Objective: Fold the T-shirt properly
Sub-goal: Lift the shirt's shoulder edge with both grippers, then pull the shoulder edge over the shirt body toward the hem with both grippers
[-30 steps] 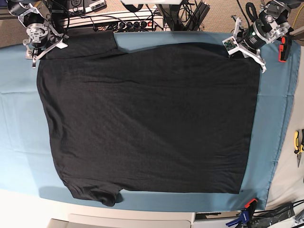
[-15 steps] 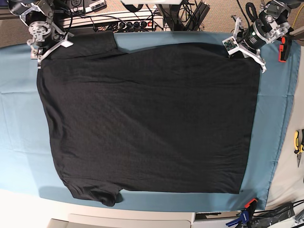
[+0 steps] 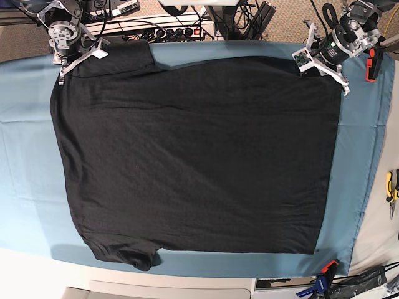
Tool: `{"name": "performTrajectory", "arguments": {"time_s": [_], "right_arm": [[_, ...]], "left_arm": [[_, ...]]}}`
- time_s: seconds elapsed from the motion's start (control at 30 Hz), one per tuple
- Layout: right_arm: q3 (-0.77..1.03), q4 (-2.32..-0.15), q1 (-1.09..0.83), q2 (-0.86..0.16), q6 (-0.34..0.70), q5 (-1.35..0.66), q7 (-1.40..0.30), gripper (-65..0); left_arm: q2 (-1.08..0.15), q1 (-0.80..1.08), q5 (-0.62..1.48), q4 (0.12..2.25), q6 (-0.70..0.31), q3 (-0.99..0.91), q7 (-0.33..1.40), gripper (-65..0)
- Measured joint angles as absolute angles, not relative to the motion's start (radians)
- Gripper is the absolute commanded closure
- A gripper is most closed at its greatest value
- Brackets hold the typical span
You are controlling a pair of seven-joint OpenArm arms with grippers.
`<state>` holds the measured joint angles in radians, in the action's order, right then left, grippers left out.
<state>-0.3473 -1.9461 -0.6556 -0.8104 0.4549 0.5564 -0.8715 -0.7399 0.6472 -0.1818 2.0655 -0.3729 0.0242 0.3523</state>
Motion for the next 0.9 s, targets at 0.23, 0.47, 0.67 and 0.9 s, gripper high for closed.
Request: {"name": "performTrajectory", "arguments": {"time_s": [0.23, 0.47, 0.67, 0.9], "right_arm": [[-0.350, -1.948, -0.631, -0.809, 0.463, 0.548, -0.879, 0.0], [-0.347, -2.001, -0.610, -0.795, 0.430, 0.495, -0.810, 0.0], [-0.254, -2.023, -0.615, -0.784, 0.411, 0.458, -0.767, 0.0], [-0.059, -2.024, -0.615, -0.783, 0.390, 0.389, -0.765, 0.0]], "left_arm": [[-0.740, 0.647, -0.182, 2.065, -0.373, 0.024, 0.353, 0.0], [-0.746, 0.646, -0.182, 2.065, -0.352, 0.024, 0.369, 0.0], [-0.771, 0.645, -0.182, 2.085, -0.309, 0.024, 0.398, 0.0], [-0.770, 0.638, -0.181, 2.114, -0.308, 0.024, 0.402, 0.0]]}}
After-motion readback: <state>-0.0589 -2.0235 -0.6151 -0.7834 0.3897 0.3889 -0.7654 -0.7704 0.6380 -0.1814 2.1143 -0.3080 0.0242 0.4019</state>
